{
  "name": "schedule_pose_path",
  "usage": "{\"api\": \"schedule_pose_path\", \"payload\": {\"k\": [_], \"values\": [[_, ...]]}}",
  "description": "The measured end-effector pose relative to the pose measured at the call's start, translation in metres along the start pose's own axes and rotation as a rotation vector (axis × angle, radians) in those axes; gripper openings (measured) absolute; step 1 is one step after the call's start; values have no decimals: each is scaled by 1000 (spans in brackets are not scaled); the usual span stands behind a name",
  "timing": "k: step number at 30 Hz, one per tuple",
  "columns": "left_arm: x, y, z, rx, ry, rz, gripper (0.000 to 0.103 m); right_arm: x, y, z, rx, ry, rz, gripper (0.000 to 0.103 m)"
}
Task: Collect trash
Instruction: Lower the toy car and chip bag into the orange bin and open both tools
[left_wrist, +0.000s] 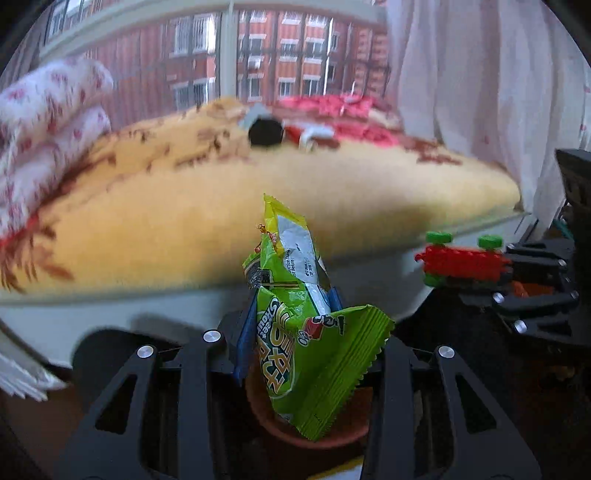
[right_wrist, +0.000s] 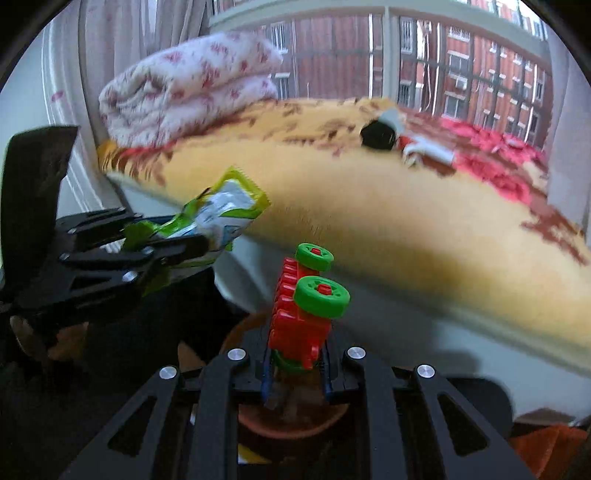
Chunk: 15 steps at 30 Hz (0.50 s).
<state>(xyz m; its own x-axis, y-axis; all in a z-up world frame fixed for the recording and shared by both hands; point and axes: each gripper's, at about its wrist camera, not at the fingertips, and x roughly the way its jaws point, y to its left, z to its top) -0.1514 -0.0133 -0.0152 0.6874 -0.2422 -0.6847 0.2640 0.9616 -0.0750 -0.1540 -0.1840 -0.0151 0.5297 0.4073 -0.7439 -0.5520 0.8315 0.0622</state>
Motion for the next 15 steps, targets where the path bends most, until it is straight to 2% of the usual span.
{"api": "schedule_pose_path", "payload": {"k": [7, 15], "values": [[40, 4, -31, -24, 174, -28, 37, 38, 4, -20, -1, 121, 25, 19], [76, 9, -46, -55, 332, -58, 37, 77, 0, -32, -4, 239, 50, 19]]}}
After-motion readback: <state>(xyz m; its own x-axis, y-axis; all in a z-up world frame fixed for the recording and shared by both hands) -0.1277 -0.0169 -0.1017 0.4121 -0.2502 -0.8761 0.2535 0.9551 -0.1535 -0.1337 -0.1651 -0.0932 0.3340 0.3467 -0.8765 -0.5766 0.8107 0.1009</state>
